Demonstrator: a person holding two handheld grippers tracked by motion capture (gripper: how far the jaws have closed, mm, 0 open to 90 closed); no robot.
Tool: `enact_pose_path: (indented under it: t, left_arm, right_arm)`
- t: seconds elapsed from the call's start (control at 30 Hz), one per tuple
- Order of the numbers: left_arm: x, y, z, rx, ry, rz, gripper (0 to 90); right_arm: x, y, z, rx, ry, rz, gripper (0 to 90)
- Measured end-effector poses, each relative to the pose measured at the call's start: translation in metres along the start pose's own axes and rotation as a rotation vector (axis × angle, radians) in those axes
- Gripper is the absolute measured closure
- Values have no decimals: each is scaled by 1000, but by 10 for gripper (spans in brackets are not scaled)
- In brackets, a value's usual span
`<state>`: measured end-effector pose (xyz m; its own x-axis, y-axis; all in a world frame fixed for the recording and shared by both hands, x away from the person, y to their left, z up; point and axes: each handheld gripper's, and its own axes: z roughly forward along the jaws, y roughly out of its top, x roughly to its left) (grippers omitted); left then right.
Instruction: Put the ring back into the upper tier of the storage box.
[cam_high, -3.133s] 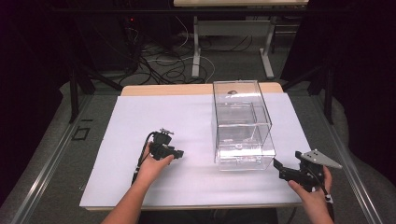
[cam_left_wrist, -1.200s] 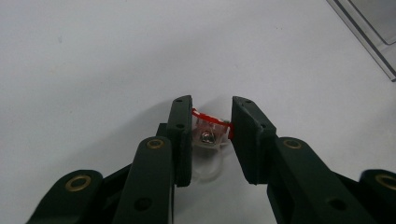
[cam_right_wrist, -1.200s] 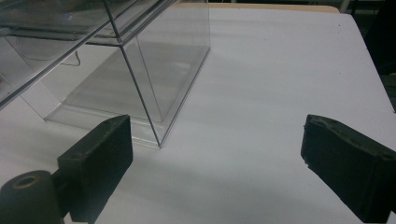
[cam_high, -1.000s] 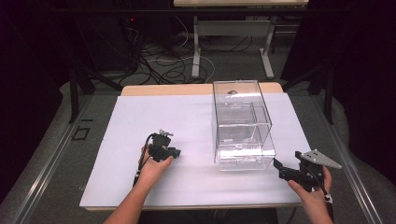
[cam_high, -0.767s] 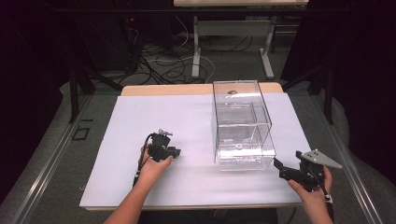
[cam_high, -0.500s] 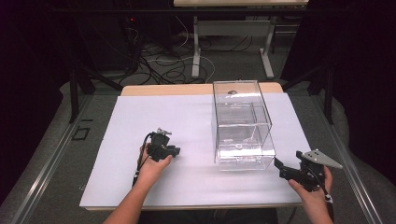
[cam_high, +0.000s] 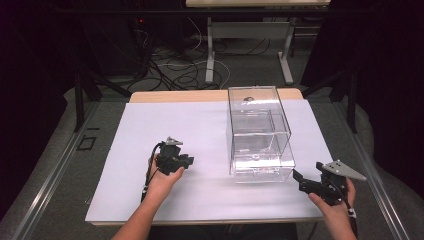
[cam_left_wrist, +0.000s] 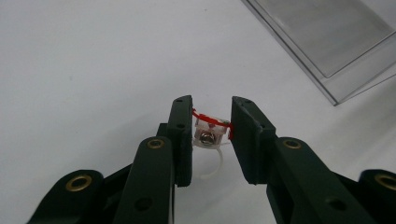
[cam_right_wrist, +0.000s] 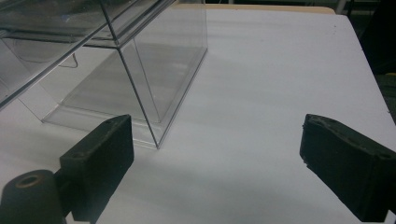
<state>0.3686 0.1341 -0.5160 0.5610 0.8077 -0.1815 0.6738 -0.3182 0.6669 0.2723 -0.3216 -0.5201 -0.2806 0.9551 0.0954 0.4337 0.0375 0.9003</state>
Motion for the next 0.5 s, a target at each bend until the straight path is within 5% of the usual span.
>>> enact_pose_path:
  t: [0.5]
  left_arm:
    - [-20, 2, -27, -103, -15, 51, 705]
  right_arm:
    - [-2, 1, -3, 35, 4, -4, 96]
